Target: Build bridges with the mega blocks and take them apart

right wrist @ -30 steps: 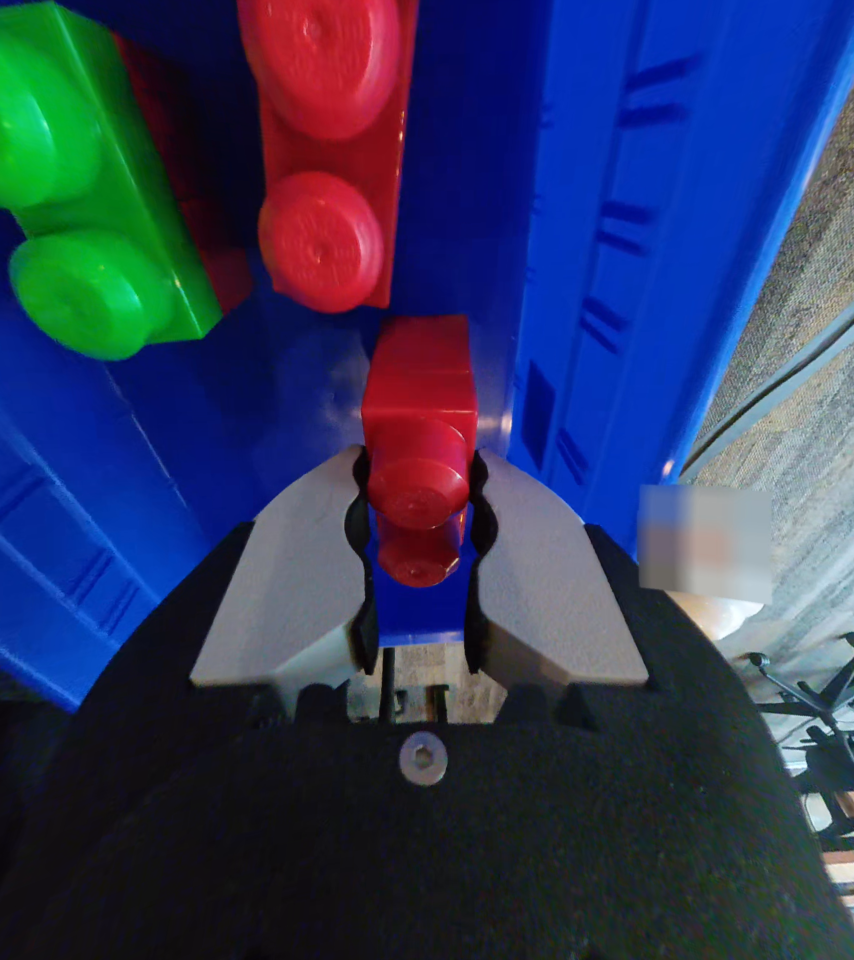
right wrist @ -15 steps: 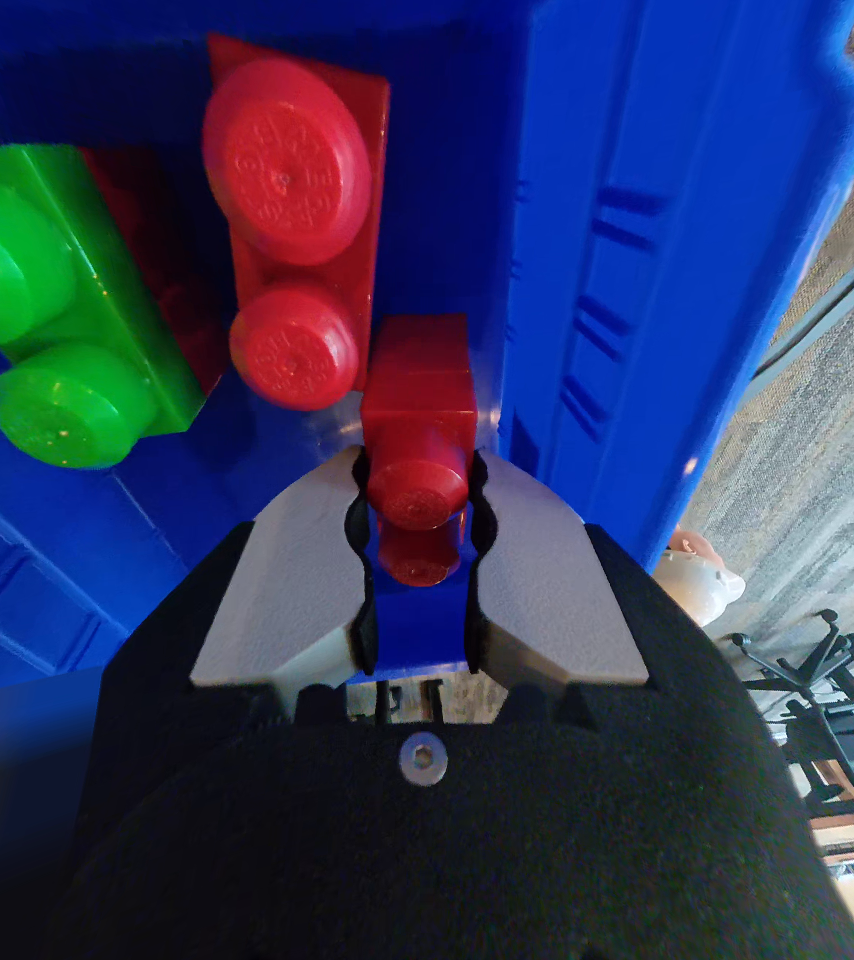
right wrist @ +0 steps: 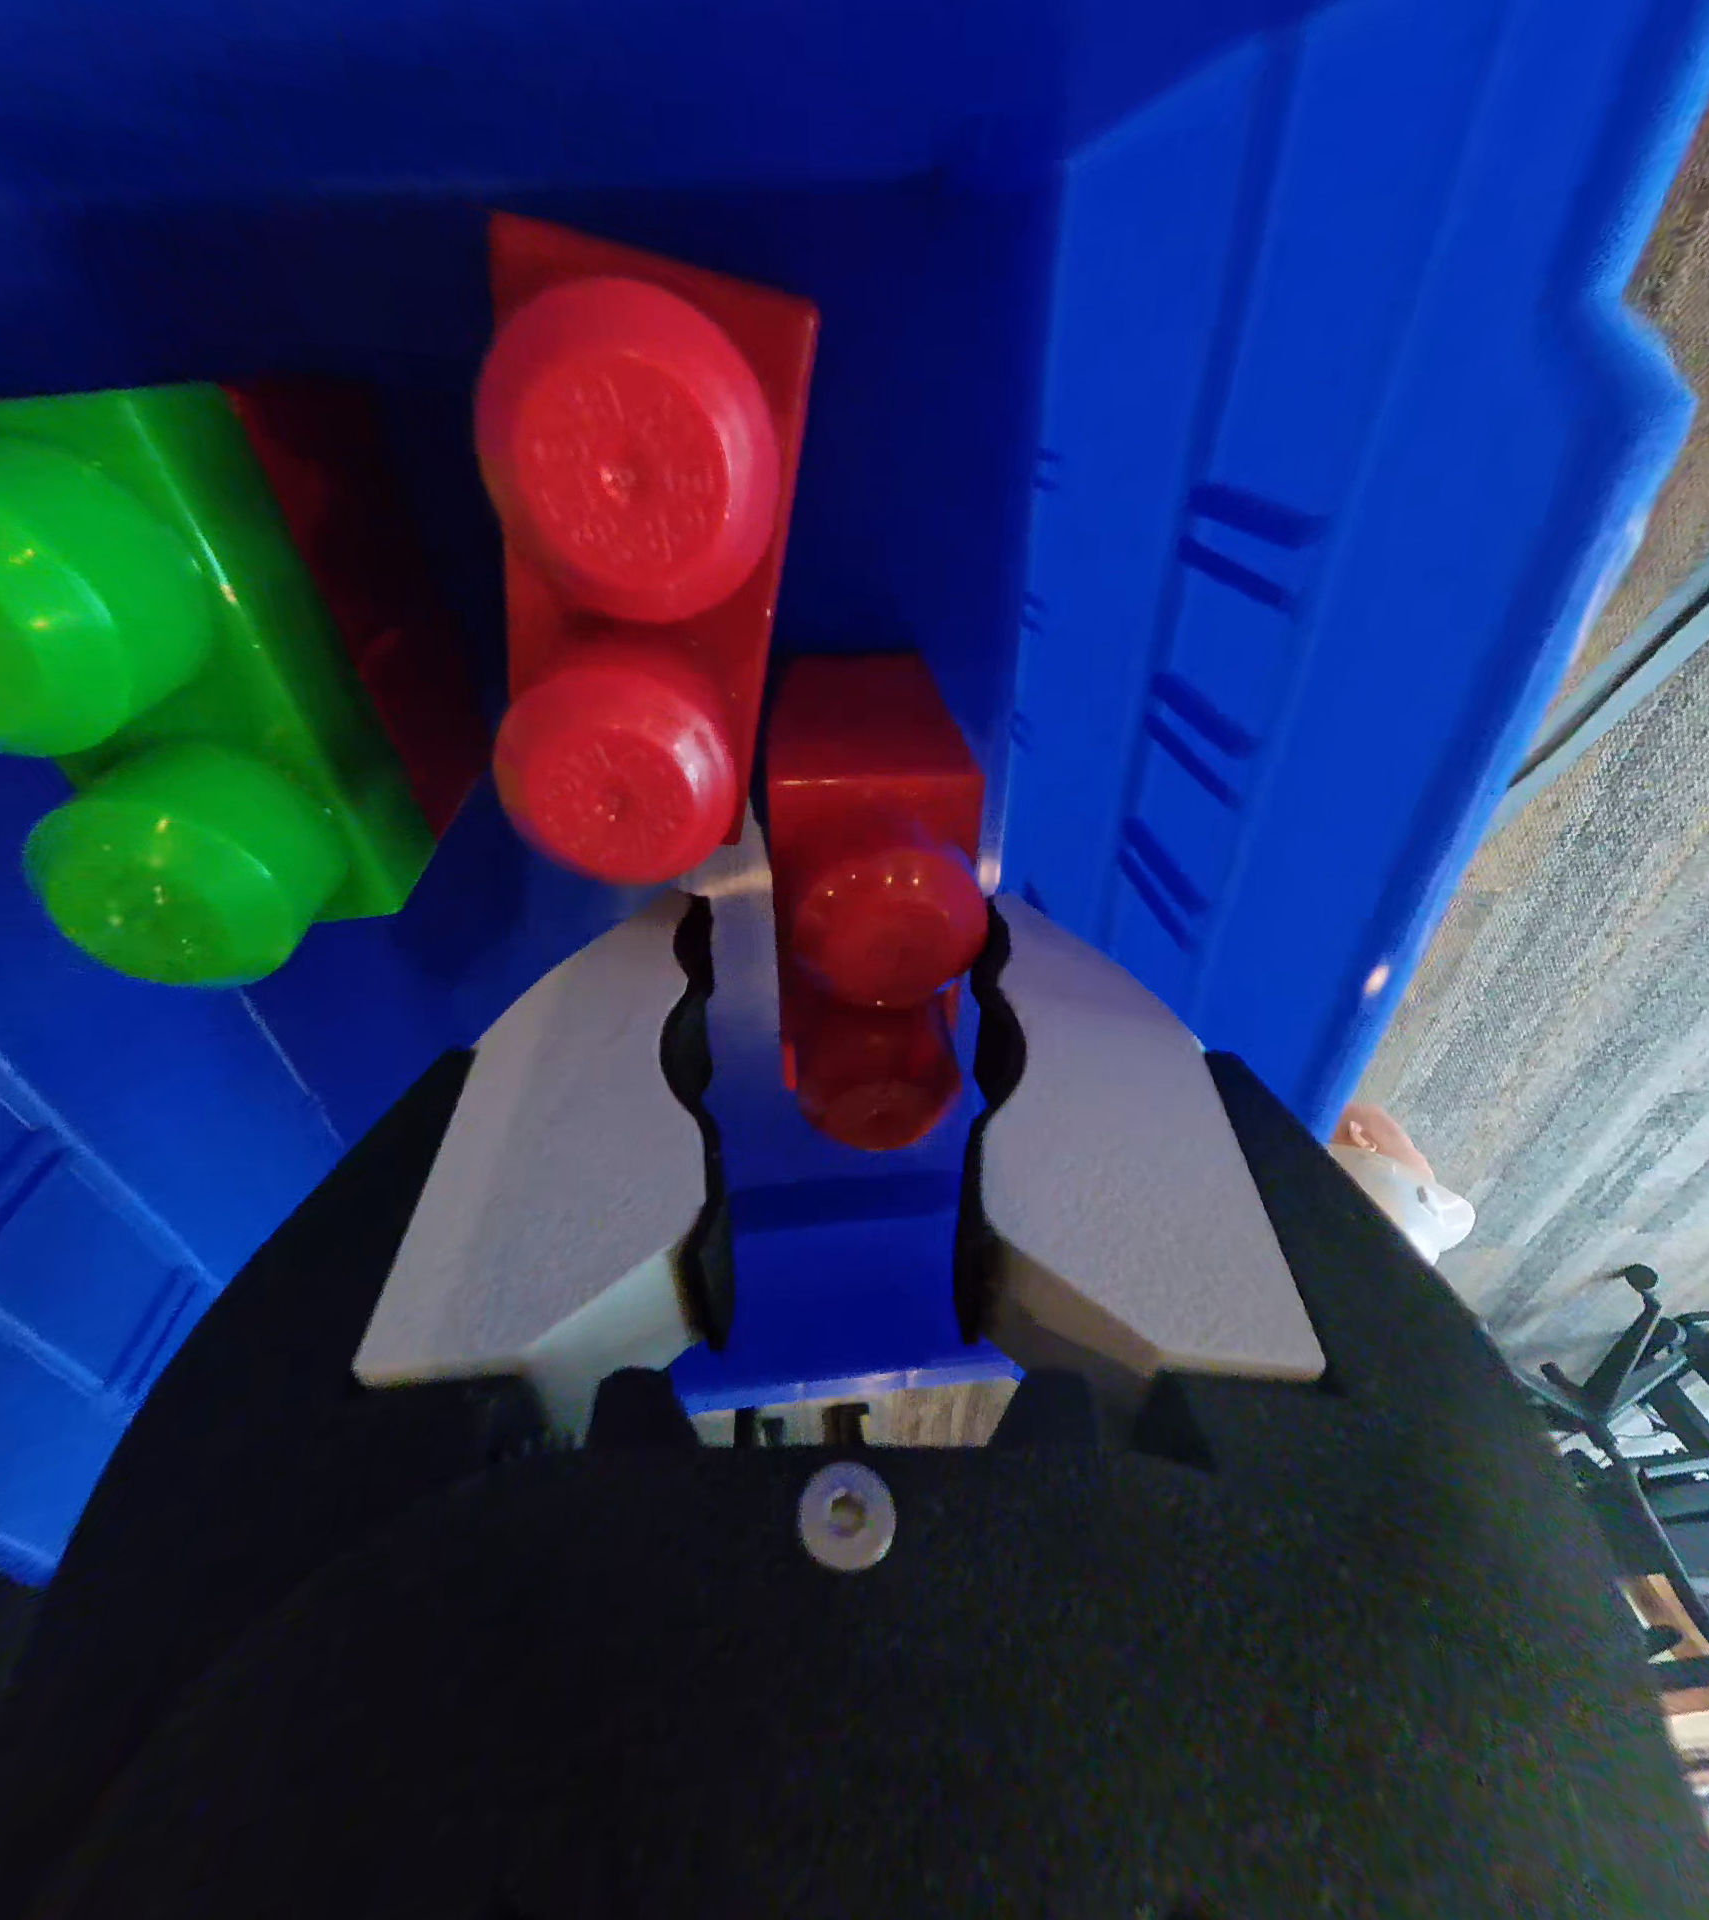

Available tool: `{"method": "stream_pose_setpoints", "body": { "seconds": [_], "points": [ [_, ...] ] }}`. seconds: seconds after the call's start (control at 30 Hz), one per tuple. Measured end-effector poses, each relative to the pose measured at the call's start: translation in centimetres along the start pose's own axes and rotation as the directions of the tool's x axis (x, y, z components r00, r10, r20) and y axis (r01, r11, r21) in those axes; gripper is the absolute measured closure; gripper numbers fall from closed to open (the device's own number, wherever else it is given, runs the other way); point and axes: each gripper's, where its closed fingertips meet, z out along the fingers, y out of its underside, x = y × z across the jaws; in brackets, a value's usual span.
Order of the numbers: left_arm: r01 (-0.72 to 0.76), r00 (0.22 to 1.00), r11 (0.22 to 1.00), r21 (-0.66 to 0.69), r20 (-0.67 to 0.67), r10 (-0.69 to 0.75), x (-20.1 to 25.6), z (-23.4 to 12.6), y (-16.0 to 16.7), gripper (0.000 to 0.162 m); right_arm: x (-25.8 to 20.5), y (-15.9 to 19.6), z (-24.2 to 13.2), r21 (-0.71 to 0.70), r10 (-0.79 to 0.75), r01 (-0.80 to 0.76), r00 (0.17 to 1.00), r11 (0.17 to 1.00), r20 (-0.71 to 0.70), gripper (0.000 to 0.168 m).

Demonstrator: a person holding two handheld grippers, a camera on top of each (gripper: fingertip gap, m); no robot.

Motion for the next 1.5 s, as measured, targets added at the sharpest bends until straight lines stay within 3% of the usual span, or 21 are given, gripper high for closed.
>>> {"method": "stream_pose_setpoints", "body": {
  "seconds": [0.17,0.43,0.57,0.7,0.9,1.13,1.27,1.43,1.5],
  "points": [
    [-0.002,1.0,1.0,-0.003,0.005,0.002,-0.1,0.0,0.0,0.088,-0.2,0.0,-1.8,0.07,-0.015,0.015,1.0,0.997,-0.007,0.111],
    [0.012,0.999,1.0,-0.002,0.034,-0.011,-0.5,0.0,0.0,0.088,-3.6,0.0,-6.8,0.403,-0.092,0.099,0.995,0.91,-0.036,0.102],
    [0.014,0.999,1.0,-0.023,0.041,-0.013,-0.6,0.1,0.3,0.093,-7.7,0.6,-9.8,0.607,-0.138,0.119,0.99,0.786,-0.015,0.098],
    [0.009,0.998,1.0,-0.03,0.057,-0.007,-0.8,0.2,0.3,0.09,-13.2,1.7,-13.2,0.788,-0.213,0.1,0.976,0.608,0.04,0.099],
    [0.008,0.996,1.0,-0.028,0.088,-0.005,-1.2,0.1,0.2,0.088,-22.2,4.1,-16.5,0.926,-0.337,0.08,0.94,0.37,0.054,0.101],
    [0.004,0.993,1.0,-0.007,0.121,-0.003,-1.6,-0.3,-0.2,0.089,-32.0,6.3,-16.4,0.98,-0.438,0.079,0.899,0.185,0.01,0.102],
    [-0.01,0.99,1.0,0.021,0.139,0.007,-1.6,-0.7,-0.9,0.088,-35.6,5.7,-13.5,0.976,-0.426,0.141,0.903,0.163,-0.059,0.102],
    [-0.005,0.983,0.998,0.055,0.182,-0.006,-2.3,-1.3,-1.4,0.091,-36.6,3.7,-10.2,0.924,-0.275,0.348,0.914,0.16,-0.297,0.101],
    [-0.007,0.98,0.999,0.053,0.201,-0.003,-2.6,-1.5,-1.4,0.09,-36.6,3.3,-9.9,0.917,-0.236,0.368,0.915,0.157,-0.327,0.102]
  ]
}}
